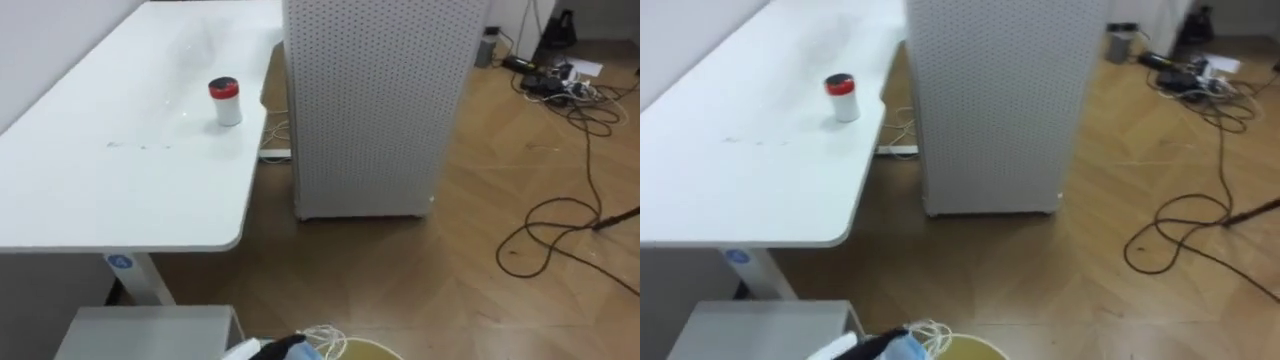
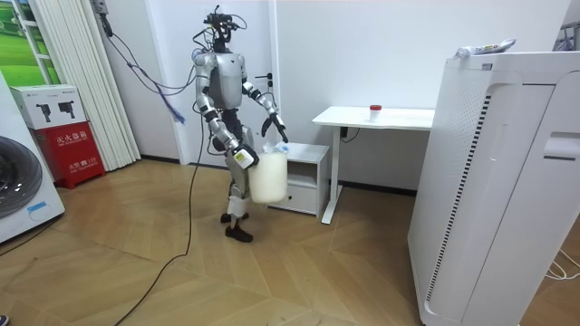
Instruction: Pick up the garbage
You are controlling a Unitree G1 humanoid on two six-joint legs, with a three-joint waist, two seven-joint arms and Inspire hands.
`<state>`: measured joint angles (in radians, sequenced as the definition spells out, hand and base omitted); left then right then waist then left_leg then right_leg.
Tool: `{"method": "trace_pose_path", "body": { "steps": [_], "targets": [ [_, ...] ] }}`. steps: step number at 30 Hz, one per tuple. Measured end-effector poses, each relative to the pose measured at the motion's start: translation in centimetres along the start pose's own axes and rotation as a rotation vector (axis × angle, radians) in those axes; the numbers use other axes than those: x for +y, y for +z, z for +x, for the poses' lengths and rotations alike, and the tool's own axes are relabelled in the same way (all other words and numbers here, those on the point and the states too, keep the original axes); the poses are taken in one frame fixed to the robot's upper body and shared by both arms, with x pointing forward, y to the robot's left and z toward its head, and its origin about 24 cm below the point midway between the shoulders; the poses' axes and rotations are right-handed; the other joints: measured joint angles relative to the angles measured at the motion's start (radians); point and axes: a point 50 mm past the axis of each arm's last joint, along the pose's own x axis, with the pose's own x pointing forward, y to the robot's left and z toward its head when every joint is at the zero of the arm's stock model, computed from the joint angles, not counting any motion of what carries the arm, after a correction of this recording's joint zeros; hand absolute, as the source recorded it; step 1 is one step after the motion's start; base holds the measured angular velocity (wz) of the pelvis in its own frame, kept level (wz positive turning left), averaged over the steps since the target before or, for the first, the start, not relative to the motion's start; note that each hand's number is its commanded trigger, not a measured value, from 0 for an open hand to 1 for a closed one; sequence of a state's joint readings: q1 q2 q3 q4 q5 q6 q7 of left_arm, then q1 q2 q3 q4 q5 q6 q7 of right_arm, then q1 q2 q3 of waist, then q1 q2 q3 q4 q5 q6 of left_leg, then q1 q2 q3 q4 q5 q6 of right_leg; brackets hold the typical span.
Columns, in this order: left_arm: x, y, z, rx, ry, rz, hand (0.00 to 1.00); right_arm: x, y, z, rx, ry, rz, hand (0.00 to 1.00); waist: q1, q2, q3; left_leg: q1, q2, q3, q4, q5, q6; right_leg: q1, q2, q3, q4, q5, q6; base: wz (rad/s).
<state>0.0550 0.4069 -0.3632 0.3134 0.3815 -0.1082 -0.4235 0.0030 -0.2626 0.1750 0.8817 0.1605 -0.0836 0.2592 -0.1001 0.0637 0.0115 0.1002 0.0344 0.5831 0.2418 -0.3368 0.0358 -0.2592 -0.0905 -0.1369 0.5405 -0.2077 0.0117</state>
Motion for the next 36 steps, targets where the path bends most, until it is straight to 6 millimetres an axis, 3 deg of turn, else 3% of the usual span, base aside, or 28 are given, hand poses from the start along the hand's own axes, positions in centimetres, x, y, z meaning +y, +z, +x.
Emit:
{"method": "trace_pose_path", "body": {
  "steps": [1,2,3,5,10,20,25,31,34,36],
  "targets": [
    [0.0,-0.1,0.0,0.01,-0.013,-0.006,0.0,0.0,0.2,0.1,-0.005,-0.002,-0.003,1.0,0.002,0.0,-0.001,-0.002,-0.005,-0.005,0.009,0.0,-0.001,0.0,0.0,0.002,-0.01,-0.004,-0.003,-0.31],
    [0.1,-0.1,0.0,0.023,-0.041,-0.016,0.0,0.0,0.6,0.2,-0.014,-0.007,-0.01,1.0,0.015,0.003,0.0001,-0.013,-0.008,-0.041,0.021,0.001,-0.001,-0.001,0.007,0.017,-0.036,-0.003,-0.004,-0.34],
    [0.2,-0.1,-0.1,0.033,-0.065,-0.018,0.0,0.0,0.9,0.3,-0.01,-0.012,-0.02,1.0,0.02,0.006,-0.0013,-0.024,-0.008,-0.124,0.031,0.002,-0.001,0.006,0.019,0.021,-0.063,0.009,-0.008,-0.33],
    [0.5,0.3,-0.3,0.037,-0.104,0.01,0.0,0.1,0.9,0.4,-0.006,-0.007,-0.028,1.0,0.008,0.011,-0.0015,-0.026,-0.005,-0.233,0.029,0.003,0.002,0.035,0.035,0.007,-0.112,0.031,-0.011,0.01],
    [1.4,2.4,-1.3,0.009,-0.199,0.092,0.0,-0.8,0.7,0.1,0.019,-0.006,-0.04,1.0,-0.002,0.017,0.0015,-0.019,0.012,-0.237,0.023,0.005,0.004,0.08,0.056,-0.006,-0.183,0.071,-0.007,0.02],
    [2.0,1.3,-4.0,0.278,-0.344,0.336,0.0,-3.0,1.4,-0.5,0.05,-0.013,-0.082,1.0,0.003,0.046,0.0069,-0.025,0.028,-0.228,0.016,0.013,-0.008,0.085,0.076,-0.016,-0.231,0.093,-0.015,-0.03],
    [3.1,2.2,-5.1,0.283,-0.32,0.427,0.0,-3.4,2.3,-0.3,0.029,-0.022,-0.091,1.0,0.015,0.061,0.0061,-0.027,0.037,-0.237,0.018,0.017,-0.015,0.089,0.077,-0.043,-0.233,0.092,-0.024,0.05],
    [6.0,4.2,-6.6,0.185,-0.139,0.447,0.0,-4.0,2.1,-0.6,0.015,-0.056,-0.086,1.0,0.027,0.074,0.0101,-0.041,0.042,-0.281,0.023,0.023,-0.024,0.093,0.074,-0.078,-0.231,0.083,-0.037,0.17],
    [8.1,6.1,-8.1,0.067,0.051,0.454,0.0,-4.4,2.0,-0.9,0.001,-0.084,-0.075,1.0,0.051,0.08,0.0095,-0.044,0.046,-0.284,0.03,0.024,-0.027,0.092,0.075,-0.087,-0.228,0.078,-0.045,0.02],
    [9.6,7.3,-9.3,-0.055,0.242,0.401,0.0,-4.6,0.7,-1.5,0.013,-0.111,-0.055,1.0,0.07,0.08,0.0093,-0.029,0.047,-0.29,0.031,0.03,-0.038,0.102,0.074,-0.089,-0.213,0.071,-0.054,0.0]
  ]
}}
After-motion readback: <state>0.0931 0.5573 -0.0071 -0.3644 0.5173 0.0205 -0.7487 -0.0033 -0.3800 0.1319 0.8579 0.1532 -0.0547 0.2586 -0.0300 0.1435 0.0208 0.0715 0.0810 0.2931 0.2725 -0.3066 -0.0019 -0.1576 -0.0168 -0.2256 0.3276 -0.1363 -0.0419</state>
